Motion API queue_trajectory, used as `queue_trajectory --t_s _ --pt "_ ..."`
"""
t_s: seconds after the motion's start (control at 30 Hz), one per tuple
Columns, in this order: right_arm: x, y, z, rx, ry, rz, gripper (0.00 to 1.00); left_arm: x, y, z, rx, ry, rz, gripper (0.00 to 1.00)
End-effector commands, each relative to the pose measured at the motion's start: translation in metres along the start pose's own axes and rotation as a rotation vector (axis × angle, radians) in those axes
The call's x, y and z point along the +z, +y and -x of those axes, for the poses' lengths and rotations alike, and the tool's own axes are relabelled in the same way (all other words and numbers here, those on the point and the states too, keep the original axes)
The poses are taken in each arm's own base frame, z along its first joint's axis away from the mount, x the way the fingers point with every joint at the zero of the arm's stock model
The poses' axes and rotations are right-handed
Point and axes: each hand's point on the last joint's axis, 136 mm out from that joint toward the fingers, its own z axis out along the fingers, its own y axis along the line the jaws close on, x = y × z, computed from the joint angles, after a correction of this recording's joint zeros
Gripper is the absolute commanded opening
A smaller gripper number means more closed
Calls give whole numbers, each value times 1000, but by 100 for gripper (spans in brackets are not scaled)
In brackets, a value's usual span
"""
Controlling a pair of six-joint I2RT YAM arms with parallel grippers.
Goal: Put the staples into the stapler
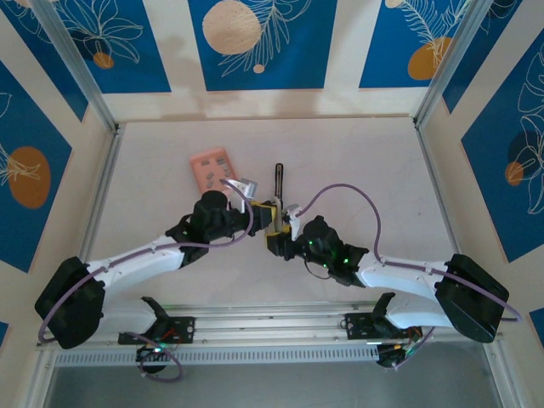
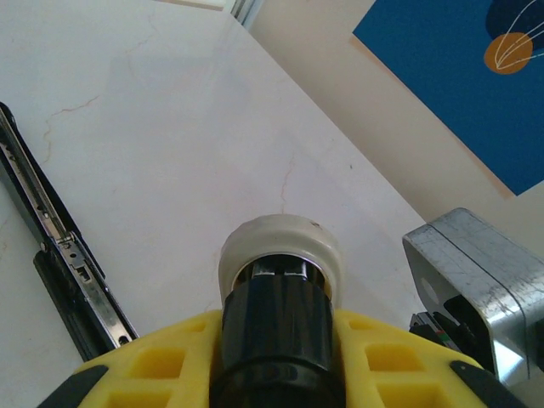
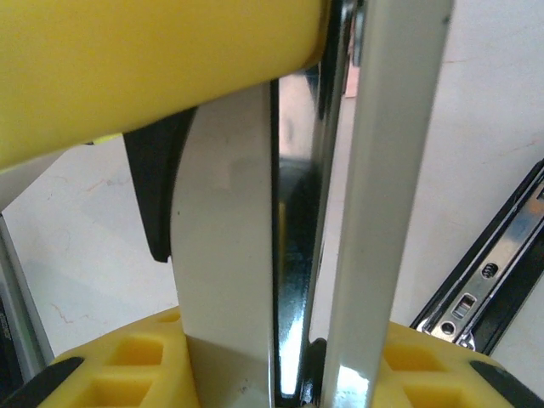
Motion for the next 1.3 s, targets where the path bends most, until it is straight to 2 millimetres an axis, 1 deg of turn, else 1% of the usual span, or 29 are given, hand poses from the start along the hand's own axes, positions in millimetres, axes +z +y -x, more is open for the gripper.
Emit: queue_trajectory --t_s 0.0,0.07,0.13,0.17,0.2,0.33,0.47,0.57,0.63,0.73,0.83,0.93,1.13,1.27 --pt "-2 15 39 10 -122 25 27 -3 1 6 21 -38 -18 6" --pt "-3 12 40 15 -125 11 34 -5 1 7 35 -40 -12 4" --pt "-4 8 39 34 -126 -2 46 -8 4 7 57 -40 8 3" --pt "-5 5 38 45 -124 -10 52 -10 7 7 74 -41 23 2" --pt "-7 3 38 52 -124 -11 55 -12 8 8 93 -46 36 1" --pt "-23 1 42 85 -131 25 60 -21 12 5 190 -43 67 0" --pt "-43 1 50 147 -130 111 63 -30 5 4 347 -47 44 0" --pt "-55 -6 59 241 -99 169 63 -34 -10 -1 499 -36 -43 0" --pt "-59 -3 60 273 -45 212 63 -38 -22 -6 579 -21 -106 0" --pt "-61 2 52 272 67 188 62 -43 -34 -10 660 0 -173 0" --pt "-63 8 49 278 115 203 60 -46 -37 -12 717 6 -190 0" --pt "-62 14 51 294 120 238 59 -47 -38 -12 743 7 -194 0" --pt "-50 20 49 300 173 255 55 -50 -46 -9 756 -9 -224 0" --pt "-41 23 45 297 213 257 48 -52 -47 -7 758 -16 -226 0"
